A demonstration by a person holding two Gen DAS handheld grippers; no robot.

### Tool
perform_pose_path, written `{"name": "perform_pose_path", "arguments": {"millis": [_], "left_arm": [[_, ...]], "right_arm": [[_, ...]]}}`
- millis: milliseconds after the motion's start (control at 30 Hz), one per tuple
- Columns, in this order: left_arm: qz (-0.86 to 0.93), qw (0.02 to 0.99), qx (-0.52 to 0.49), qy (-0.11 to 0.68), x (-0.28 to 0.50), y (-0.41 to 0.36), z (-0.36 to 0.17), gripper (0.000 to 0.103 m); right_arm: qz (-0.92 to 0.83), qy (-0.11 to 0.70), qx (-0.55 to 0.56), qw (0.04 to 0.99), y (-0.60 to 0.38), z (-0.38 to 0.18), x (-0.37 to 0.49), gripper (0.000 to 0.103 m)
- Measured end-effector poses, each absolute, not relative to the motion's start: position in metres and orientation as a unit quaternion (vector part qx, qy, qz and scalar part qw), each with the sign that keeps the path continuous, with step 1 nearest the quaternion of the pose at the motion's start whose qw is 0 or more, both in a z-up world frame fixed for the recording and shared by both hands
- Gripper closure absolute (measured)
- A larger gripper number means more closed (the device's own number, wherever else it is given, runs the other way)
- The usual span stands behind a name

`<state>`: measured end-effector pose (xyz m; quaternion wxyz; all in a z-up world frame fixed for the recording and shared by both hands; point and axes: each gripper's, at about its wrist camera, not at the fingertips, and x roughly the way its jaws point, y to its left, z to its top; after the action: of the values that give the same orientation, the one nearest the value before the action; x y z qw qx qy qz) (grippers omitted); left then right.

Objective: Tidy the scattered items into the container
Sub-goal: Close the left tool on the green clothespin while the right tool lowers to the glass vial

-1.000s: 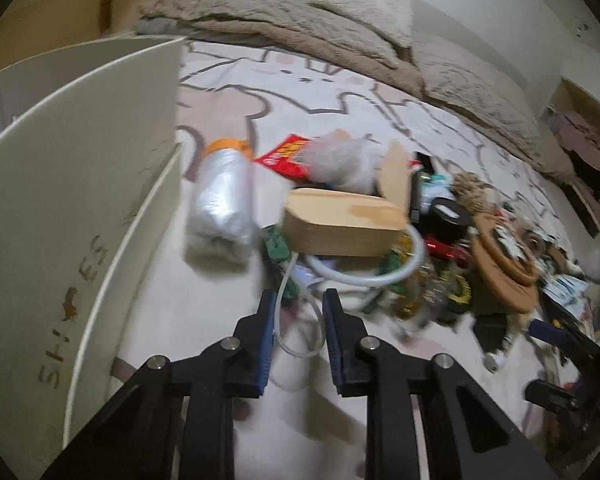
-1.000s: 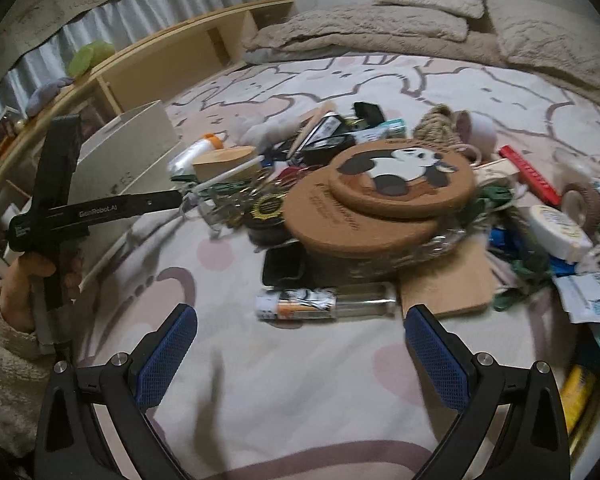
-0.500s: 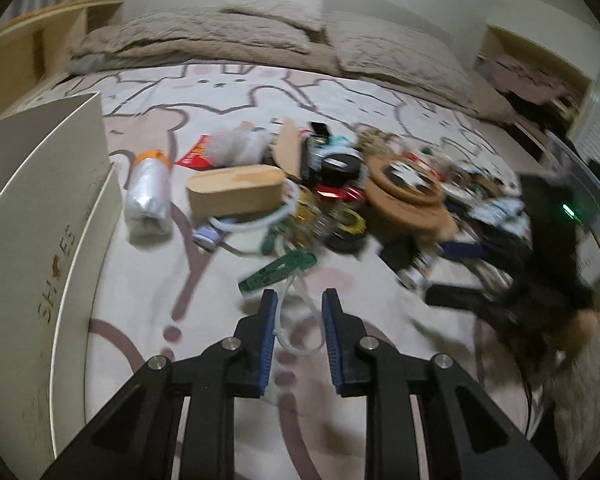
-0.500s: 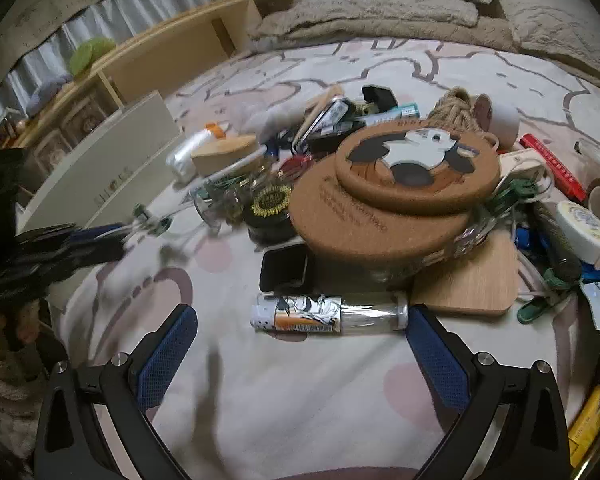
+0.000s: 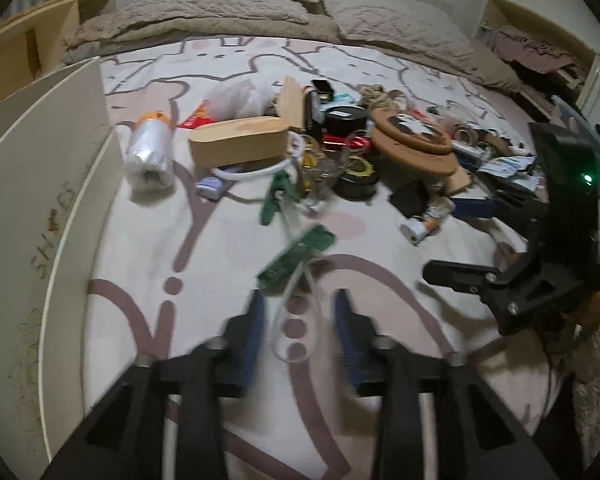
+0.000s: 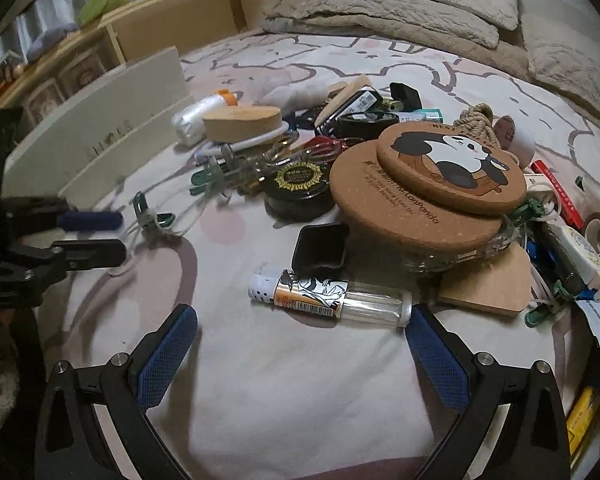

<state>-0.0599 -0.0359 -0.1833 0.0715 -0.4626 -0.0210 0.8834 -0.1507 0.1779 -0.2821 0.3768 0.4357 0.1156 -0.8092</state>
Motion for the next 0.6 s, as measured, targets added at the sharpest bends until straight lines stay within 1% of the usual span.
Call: {"name": "perform_pose_path", "arguments": {"millis": [33,200,400,600], "left_arm": [[0.886,0.062,-0.459,-0.018,-0.06,-0.037,-0.183,0.044],[0.892,0.059,-0.448,-0.022,-0.063,-0.039,-0.181,0.04],[0.896,0.063,-0.438,-0.012,-0.076,-0.033,-0.185,0.04],[0.886,0.062,-0.459,0.003,-0.087,-0.028,-0.199,0.041]], "right_arm": [[-0.81,0.119,0.436,0.374,0.176,-0.282,-0.151,0.0],[-0.814,0.121,0.444,0.354,0.173,-0.283,-0.154,0.0],[-0.825,0.103,0.462,0.308,0.169,-0.284,-0.161,0.0],[-0.835,0.085,0.458,0.293,0.17,-0.286,-0.162,0.0]]}}
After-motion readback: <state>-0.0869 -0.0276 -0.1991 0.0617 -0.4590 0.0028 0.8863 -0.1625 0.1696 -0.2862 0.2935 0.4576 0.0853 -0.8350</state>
